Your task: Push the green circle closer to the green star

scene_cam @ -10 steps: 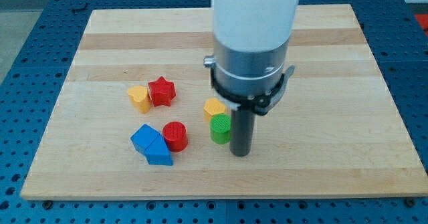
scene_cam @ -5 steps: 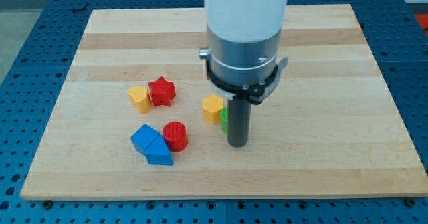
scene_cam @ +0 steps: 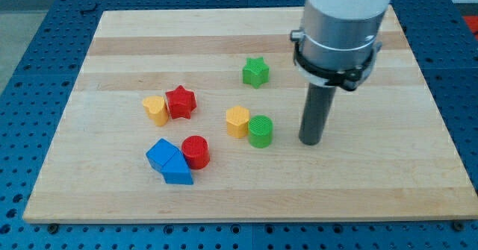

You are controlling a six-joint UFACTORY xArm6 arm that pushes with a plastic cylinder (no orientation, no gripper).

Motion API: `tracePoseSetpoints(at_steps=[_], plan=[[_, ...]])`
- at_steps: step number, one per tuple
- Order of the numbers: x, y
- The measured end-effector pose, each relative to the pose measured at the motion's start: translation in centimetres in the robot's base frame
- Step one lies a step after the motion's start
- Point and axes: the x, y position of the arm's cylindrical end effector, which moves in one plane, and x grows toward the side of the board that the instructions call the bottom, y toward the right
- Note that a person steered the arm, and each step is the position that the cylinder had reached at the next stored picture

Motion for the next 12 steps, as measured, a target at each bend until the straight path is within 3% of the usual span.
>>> tracePoseSetpoints(at_steps=[5, 7, 9, 10, 12], plan=[[4.0, -6.4], [0.9, -8.1], [-4.8, -8.0], [-5.7, -7.4], [-2.8, -7.3]])
